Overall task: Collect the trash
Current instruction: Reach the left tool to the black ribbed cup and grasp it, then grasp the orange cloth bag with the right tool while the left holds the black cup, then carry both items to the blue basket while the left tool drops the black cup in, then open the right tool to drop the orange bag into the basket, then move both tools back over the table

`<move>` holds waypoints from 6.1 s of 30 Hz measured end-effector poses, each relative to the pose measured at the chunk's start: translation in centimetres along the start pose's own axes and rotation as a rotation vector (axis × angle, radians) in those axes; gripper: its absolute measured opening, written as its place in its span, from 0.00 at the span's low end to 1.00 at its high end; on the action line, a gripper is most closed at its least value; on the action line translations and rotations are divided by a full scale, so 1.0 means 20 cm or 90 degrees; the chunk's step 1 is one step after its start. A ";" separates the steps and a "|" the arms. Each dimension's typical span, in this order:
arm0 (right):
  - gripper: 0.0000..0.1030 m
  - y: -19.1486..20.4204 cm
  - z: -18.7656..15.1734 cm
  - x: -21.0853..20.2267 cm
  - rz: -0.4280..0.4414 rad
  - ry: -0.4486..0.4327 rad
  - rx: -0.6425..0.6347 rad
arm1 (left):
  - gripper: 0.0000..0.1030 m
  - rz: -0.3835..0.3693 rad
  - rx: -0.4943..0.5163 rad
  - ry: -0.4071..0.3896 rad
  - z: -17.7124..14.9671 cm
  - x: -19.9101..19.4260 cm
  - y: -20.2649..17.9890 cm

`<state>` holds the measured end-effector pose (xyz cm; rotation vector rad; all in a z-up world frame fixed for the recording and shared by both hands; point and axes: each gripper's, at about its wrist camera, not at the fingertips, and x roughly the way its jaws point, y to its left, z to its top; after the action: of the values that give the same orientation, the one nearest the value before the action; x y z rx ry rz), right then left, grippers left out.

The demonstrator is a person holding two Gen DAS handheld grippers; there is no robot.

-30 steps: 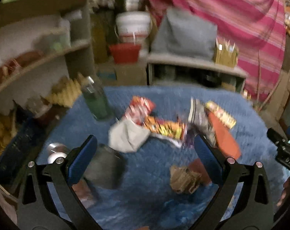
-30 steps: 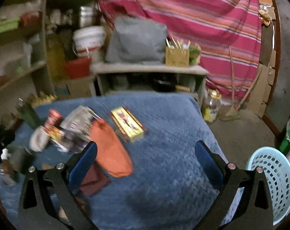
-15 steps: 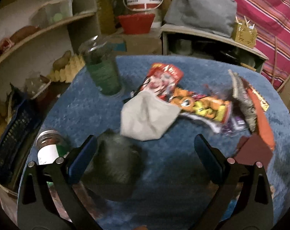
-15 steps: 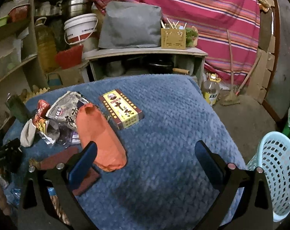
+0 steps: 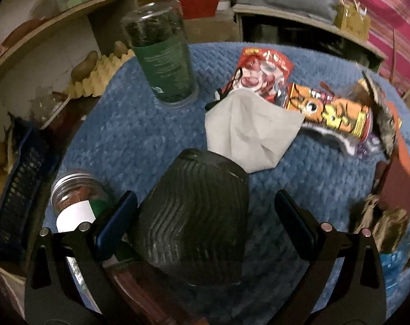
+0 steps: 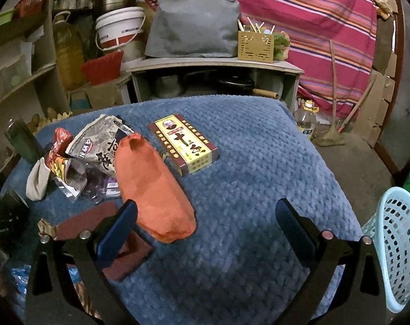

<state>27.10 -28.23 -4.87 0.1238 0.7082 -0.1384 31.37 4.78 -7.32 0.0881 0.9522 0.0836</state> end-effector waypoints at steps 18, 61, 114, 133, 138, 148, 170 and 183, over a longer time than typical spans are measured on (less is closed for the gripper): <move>0.96 0.19 0.05 0.09 -0.013 0.012 -0.086 | 0.95 0.033 0.033 0.058 -0.02 0.01 0.00; 0.71 -0.09 0.05 0.16 0.082 0.039 -0.039 | 0.74 -0.010 0.011 -0.080 -0.03 -0.22 -0.09; 0.13 -1.44 -0.30 -0.79 -0.085 -0.084 0.060 | 0.75 -0.300 0.165 -0.233 -0.23 -0.93 -1.80; 0.13 -1.84 -0.44 -0.68 -0.118 -0.025 0.158 | 0.76 -0.390 0.267 -0.126 -0.45 -0.79 -2.53; 0.13 -1.85 -0.45 -0.64 -0.111 -0.012 0.167 | 0.87 -0.387 0.276 -0.117 -0.46 -0.76 -2.57; 0.13 -1.74 -0.44 -0.56 -0.095 -0.001 0.146 | 0.94 -0.375 0.200 -0.162 -0.37 -0.84 -2.26; 0.93 -1.26 -0.27 -0.65 -0.126 -0.065 0.105 | 0.95 -0.209 0.112 -0.287 -0.31 -0.99 -1.12; 0.94 -0.77 -0.24 -0.67 0.008 -0.092 0.081 | 0.95 -0.145 -0.001 -0.279 -0.35 -0.88 -0.58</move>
<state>11.27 -41.45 -0.73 0.2377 0.5549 -0.1788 15.83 -8.46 1.57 -0.0053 0.5185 -0.1417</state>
